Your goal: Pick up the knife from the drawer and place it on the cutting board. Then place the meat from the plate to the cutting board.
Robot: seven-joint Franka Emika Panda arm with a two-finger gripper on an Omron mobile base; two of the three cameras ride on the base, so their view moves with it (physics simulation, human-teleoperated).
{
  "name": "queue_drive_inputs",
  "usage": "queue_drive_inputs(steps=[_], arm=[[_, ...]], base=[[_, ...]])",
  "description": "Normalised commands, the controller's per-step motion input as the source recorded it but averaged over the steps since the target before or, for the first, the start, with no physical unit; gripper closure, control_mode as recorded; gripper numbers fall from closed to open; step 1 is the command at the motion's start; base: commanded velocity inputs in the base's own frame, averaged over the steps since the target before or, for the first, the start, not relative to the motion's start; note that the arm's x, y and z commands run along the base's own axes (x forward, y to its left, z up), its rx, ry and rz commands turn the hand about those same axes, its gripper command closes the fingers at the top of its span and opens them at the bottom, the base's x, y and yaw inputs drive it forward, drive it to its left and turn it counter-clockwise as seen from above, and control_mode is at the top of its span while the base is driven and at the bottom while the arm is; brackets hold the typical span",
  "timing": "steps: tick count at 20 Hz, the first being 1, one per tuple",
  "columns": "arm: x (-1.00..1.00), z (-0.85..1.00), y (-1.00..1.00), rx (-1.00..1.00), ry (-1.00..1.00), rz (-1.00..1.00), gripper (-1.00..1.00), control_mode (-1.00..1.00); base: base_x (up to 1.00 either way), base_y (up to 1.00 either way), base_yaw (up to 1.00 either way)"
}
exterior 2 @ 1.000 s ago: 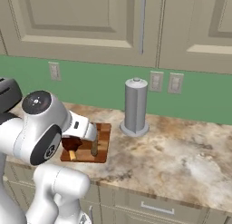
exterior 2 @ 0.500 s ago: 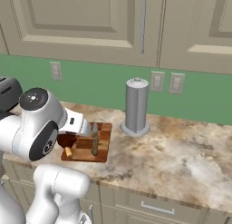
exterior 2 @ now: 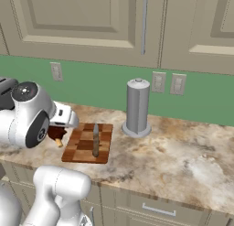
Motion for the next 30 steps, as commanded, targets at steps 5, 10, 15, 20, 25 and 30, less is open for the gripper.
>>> queue_drive_inputs(steps=[5,10,15,20,25,30], arm=[[0.42,-0.44,0.31,0.0,0.07,0.03,1.0,-1.0],[0.31,-0.52,0.04,0.0,0.0,0.01,1.0,-1.0],[0.24,-0.36,0.0,0.0,0.02,0.0,1.0,-1.0],[0.21,-0.28,0.0,0.0,0.04,0.0,1.0,-1.0],[0.28,-0.19,0.0,0.0,0.0,0.0,1.0,-1.0],[0.36,-0.38,0.0,0.0,0.0,0.0,1.0,-1.0]], base=[[0.0,0.0,0.0],[0.0,0.0,0.0],[0.0,0.0,0.0],[0.0,0.0,0.0],[0.0,0.0,0.0],[0.0,0.0,0.0]])
